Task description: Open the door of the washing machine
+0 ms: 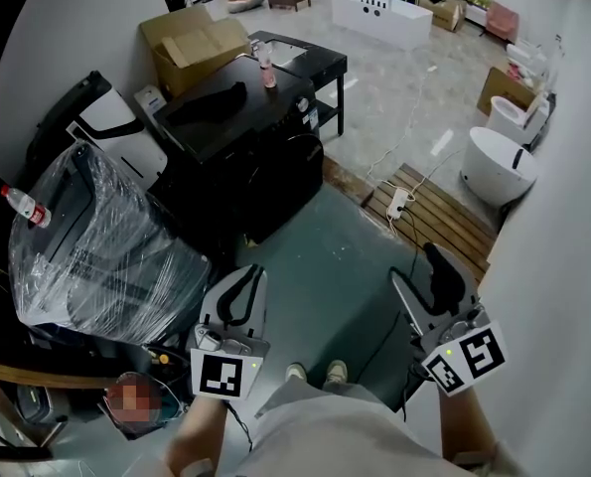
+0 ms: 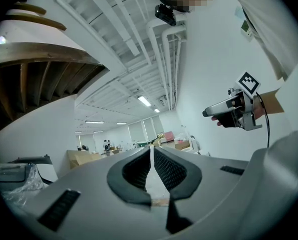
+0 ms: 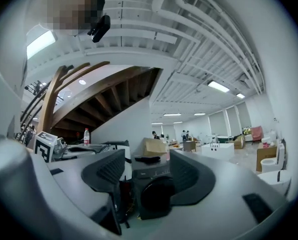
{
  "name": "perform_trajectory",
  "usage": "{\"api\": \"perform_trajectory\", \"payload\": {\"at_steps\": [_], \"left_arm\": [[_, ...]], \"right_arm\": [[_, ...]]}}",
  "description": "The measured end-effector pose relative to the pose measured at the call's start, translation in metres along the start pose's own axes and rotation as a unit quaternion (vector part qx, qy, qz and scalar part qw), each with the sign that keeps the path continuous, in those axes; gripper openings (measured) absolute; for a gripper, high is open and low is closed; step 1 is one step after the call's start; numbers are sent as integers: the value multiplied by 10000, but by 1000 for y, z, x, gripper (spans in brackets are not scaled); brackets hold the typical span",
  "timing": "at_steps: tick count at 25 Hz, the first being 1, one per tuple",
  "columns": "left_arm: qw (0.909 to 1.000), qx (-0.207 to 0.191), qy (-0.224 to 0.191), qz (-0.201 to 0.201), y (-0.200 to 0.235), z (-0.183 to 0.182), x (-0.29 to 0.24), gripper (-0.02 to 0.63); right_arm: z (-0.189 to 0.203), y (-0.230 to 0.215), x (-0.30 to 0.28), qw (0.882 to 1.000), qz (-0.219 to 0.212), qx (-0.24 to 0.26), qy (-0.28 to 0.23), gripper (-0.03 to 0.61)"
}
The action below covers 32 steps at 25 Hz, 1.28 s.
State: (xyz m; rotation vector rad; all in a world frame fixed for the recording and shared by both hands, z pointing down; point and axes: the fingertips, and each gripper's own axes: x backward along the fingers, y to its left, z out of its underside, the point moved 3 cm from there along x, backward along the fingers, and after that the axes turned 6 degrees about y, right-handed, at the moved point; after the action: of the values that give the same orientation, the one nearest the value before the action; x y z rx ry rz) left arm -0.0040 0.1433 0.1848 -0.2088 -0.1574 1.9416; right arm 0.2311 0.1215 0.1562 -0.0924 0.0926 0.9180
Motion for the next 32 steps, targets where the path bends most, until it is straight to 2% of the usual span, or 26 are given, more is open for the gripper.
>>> {"api": "perform_trajectory", "payload": {"at_steps": [1,4,8,17,23,29,32], "left_arm": [[10000,42,17,-15,1,0,0,35],[9998,164,71,-128,6,3,0,35],[9996,-142,188,-157,16,16,2,35],[9996,-264,93,-22,12,10,18,35],[9999,-141,56,23,14,17,-10,35],[9997,-171,140,134,11,22,-9,35],[9997,64,77,211,7,10,-12,35]], "right_arm": [[1,-1,0,10000,-18,-62,12,293],[1,-2,0,10000,-38,-22,33,293],[7,-2,-1,9999,-30,31,120,293],[9,7,12,9999,32,22,168,293],[19,-10,-9,9995,13,63,318,293],[29,-12,-8,9992,44,-28,390,293],[32,-13,-9,9994,102,-107,321,294]]}}
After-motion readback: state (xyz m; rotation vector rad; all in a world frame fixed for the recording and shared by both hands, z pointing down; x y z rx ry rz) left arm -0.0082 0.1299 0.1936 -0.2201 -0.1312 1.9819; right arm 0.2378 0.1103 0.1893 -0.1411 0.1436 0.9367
